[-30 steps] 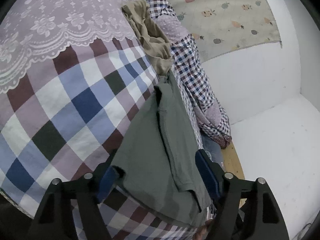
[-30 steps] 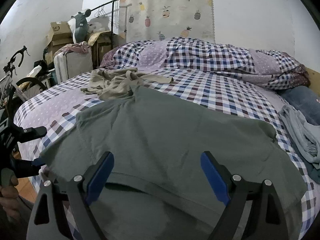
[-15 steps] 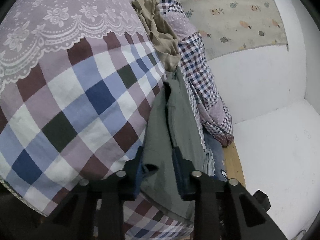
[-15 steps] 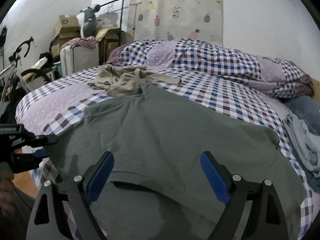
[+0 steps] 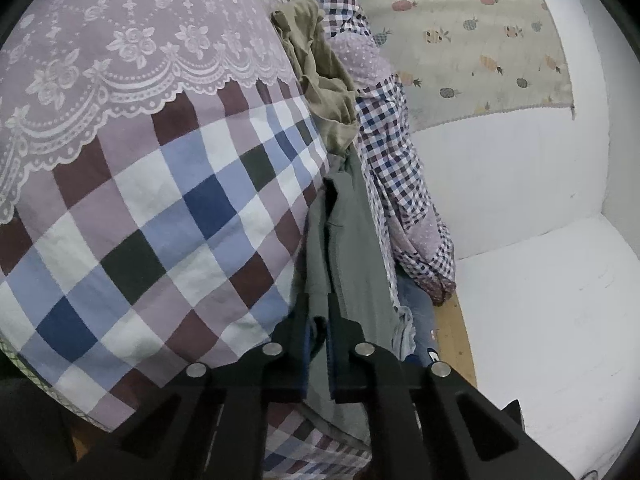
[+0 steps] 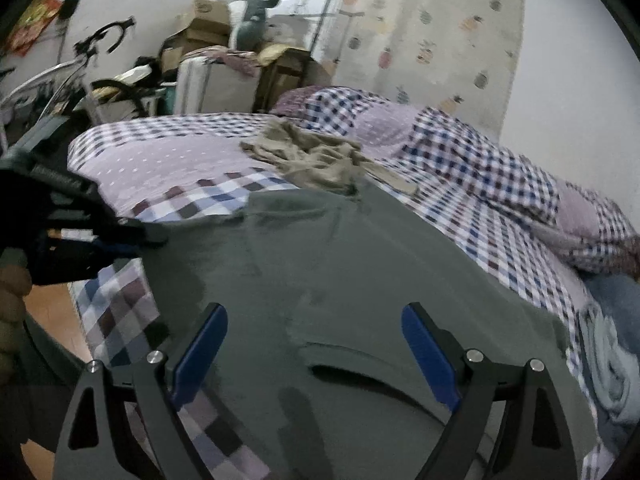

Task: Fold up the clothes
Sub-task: 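Grasp the folded edge of the dark green sweatshirt with the left gripper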

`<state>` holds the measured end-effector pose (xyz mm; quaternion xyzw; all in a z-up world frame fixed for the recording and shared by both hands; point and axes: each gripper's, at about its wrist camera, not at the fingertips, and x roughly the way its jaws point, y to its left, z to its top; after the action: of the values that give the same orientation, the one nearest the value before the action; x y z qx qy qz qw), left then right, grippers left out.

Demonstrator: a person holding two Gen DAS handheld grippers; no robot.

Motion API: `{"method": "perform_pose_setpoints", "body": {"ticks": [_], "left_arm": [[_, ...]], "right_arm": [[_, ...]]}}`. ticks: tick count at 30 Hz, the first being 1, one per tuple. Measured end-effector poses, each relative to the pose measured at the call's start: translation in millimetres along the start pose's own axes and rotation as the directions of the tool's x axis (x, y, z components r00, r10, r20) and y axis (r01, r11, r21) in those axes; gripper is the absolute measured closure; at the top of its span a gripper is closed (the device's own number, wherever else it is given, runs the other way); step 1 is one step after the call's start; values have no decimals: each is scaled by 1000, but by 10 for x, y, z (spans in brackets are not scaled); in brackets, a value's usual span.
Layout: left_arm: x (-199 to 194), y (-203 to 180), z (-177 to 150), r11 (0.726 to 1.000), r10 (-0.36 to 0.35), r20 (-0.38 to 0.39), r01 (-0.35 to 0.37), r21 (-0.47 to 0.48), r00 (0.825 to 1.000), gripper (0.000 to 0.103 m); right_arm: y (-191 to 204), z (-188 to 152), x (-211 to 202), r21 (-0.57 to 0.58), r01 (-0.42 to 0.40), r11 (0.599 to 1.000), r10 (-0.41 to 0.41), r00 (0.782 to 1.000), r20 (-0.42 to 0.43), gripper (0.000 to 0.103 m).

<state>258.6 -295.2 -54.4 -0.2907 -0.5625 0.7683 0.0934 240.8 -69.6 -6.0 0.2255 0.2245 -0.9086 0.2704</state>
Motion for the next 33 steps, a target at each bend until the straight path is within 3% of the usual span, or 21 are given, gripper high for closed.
{"method": "perform_pose_setpoints", "body": {"ticks": [12,27,28,30,32,33], "left_arm": [[-20,-50,54,999,-35,-39,35,-7,999,100],[-21,-62,99,994,-100,-50,98,-38,994,101],[-20,-63,105,994,-102,-49,100,-39,994,101],[-20,-64,115,993,-109,-49,107,-41,993,101],[-20,-65,123,993,-116,-49,114,-42,992,101],[-17,-67,126,993,-117,-49,115,-41,992,101]], "right_arm": [[603,61,124,-201,-20,979,25,999,22,11],[798,289,490,-343,115,932,-100,993,62,11],[789,303,517,-345,118,931,-103,993,60,12],[781,317,566,-351,126,928,-115,992,53,24],[764,324,637,-352,134,927,-130,991,35,47],[753,327,675,-350,137,927,-138,990,24,48]]}}
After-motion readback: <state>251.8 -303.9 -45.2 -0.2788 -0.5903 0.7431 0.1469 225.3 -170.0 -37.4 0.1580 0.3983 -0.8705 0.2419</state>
